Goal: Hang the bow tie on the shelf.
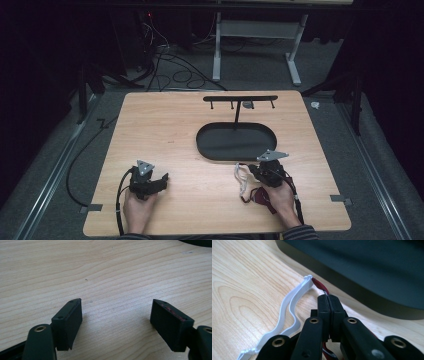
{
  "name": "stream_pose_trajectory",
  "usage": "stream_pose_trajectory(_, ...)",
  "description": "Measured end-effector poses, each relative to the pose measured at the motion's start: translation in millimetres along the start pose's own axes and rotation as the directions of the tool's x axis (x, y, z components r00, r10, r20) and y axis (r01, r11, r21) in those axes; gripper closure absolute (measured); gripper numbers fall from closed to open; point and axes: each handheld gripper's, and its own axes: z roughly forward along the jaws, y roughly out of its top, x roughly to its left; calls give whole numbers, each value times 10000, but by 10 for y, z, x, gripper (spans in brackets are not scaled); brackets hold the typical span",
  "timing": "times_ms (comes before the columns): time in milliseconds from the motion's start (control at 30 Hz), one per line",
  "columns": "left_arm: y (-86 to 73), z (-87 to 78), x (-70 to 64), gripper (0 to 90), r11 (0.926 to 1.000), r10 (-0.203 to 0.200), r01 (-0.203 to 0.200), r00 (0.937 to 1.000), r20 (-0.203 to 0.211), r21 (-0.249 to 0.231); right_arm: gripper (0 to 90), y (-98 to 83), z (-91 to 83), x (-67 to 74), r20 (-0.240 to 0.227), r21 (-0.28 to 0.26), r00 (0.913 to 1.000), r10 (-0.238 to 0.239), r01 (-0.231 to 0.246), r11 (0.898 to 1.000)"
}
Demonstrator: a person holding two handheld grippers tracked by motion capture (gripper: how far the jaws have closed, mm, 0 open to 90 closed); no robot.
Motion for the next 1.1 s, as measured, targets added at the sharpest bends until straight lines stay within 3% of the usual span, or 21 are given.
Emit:
stream_pose_trajectory(567, 0, 0, 0, 261, 10000, 9, -9, 10000, -9, 5, 900, 80, -495, -129, 539, -1168, 9985, 90, -27, 9932)
stream_pose_trajectory(1100, 0, 0, -1, 261, 10000, -1, 1, 10000, -7, -3, 900, 331, -802, -179, 964, -1869, 9948, -323, 500, 9811)
